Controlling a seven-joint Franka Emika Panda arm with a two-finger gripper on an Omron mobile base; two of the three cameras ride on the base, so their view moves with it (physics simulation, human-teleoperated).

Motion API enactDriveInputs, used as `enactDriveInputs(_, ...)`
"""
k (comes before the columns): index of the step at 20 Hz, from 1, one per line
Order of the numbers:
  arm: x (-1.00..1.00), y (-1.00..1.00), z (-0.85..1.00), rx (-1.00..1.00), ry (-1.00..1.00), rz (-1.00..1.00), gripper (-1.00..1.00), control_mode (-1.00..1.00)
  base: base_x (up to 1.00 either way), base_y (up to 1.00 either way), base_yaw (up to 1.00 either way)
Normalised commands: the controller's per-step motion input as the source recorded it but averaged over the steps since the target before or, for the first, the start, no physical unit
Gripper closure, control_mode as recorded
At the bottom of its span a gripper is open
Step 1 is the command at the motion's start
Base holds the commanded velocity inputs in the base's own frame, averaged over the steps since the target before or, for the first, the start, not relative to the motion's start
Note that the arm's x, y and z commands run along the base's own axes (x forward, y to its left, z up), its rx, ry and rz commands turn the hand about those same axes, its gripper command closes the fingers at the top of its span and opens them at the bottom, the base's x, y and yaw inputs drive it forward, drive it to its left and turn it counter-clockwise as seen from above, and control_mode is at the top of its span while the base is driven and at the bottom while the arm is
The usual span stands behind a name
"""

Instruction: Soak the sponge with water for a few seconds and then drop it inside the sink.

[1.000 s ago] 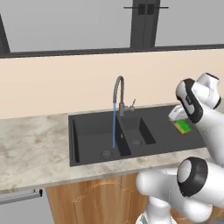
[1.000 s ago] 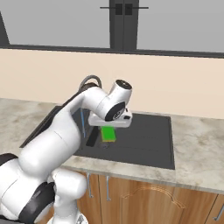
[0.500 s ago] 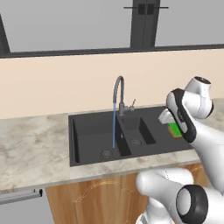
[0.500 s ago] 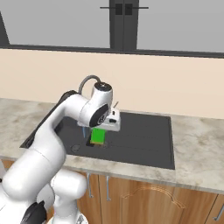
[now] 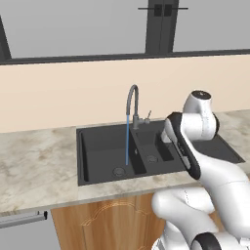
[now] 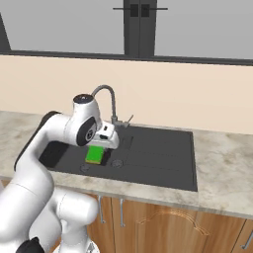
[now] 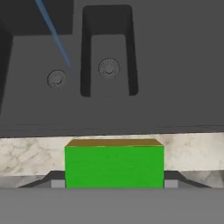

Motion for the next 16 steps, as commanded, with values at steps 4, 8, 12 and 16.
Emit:
enactDriveInputs(4,0.00,0.49,0.00,-0.09,0.00,-0.12,1.00,-1.00,0.00,0.00,0.00)
enactDriveInputs(8,0.00,0.46,0.00,-0.06,0.00,-0.17,1.00,-1.00,0.00,0.00,0.00)
enactDriveInputs(12,0.00,0.54,0.00,-0.03,-0.03,-0.21,1.00,-1.00,0.00,0.00,0.00)
enactDriveInputs(16,0.00,0.43,0.00,0.00,-0.11,-0.18,1.00,-1.00,0.00,0.00,0.00)
